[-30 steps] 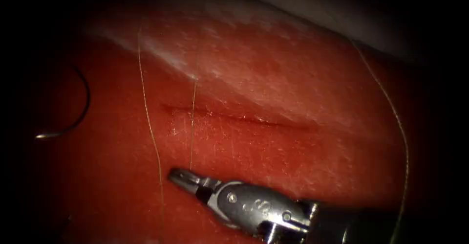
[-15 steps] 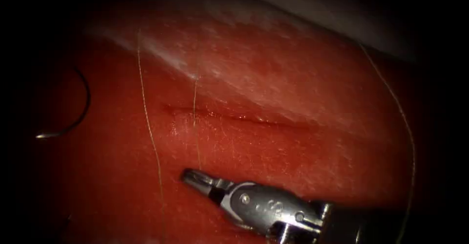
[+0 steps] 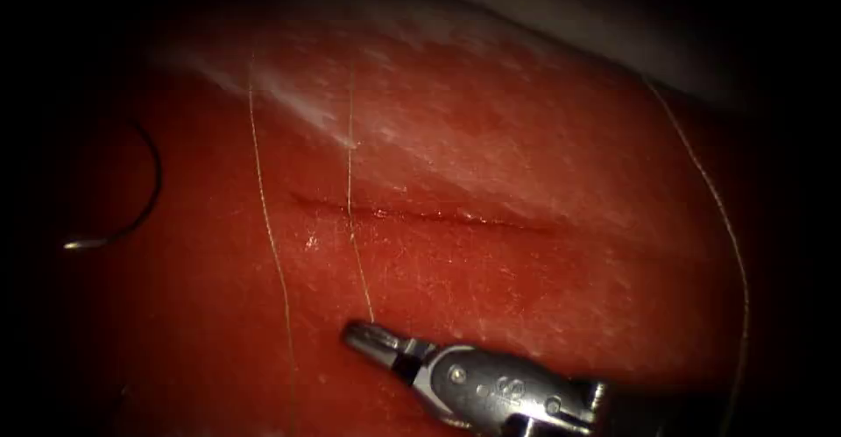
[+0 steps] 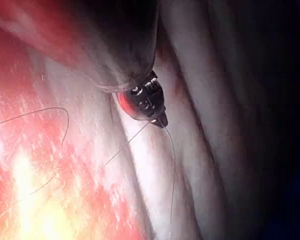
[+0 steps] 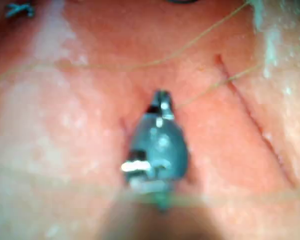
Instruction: Wound Closure
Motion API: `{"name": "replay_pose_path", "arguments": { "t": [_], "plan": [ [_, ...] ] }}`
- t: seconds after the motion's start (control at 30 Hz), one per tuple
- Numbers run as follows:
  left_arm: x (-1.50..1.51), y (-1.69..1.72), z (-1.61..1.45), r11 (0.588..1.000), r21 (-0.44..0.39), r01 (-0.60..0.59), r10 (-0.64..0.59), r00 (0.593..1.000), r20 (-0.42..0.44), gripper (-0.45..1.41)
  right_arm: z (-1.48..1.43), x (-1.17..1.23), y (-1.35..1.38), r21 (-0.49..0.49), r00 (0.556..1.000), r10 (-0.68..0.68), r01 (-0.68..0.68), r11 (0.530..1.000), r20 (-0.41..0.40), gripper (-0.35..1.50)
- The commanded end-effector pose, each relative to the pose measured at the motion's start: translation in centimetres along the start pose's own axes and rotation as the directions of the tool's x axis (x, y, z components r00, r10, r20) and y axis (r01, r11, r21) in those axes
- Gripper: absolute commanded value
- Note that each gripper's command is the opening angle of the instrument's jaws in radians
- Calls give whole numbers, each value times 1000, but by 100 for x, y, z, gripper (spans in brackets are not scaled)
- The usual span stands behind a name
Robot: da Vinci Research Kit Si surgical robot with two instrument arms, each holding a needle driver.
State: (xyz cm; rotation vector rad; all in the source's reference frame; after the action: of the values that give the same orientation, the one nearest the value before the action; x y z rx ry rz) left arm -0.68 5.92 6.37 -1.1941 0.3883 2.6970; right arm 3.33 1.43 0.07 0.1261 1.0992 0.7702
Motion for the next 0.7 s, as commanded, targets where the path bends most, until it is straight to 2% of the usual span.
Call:
{"name": "replay_pose_path", "arguments": {
  "t": [0.03,0.1,0.23,0.27,0.3,0.43,0.5,0.63,0.7],
  "plan": [
    [1,-2,6,1000,4,3,-3,1000,-7,-35,10,-2,0,0,1000,10,-10,1000,-2,-35],
    [7,-4,0,1000,3,9,-9,1000,-14,-35,12,-1,2,-1,1000,16,-16,1000,-2,-35],
    [26,-7,-20,1000,-17,21,-21,999,-38,-35,11,10,8,-4,998,32,-32,999,-53,-35],
    [31,-6,-24,999,-26,36,-37,998,-48,-35,10,14,9,-11,998,35,-36,999,-58,-23],
    [45,0,-34,997,-66,45,-49,997,-54,-35,9,22,13,-22,997,43,-45,999,-70,22],
    [73,15,-56,986,-140,86,-97,992,-76,-35,6,32,16,-30,995,52,-55,998,-85,69],
    [94,25,-77,976,-184,117,-137,986,-99,-35,5,35,17,-28,994,60,-63,998,-88,93],
    [118,33,-109,963,-226,150,-183,974,-136,-35,1,39,19,-22,992,88,-90,996,-87,110],
    [140,40,-150,953,-239,186,-237,950,-206,-35,-6,44,23,-15,991,99,-100,995,-85,113]
  ]
}}
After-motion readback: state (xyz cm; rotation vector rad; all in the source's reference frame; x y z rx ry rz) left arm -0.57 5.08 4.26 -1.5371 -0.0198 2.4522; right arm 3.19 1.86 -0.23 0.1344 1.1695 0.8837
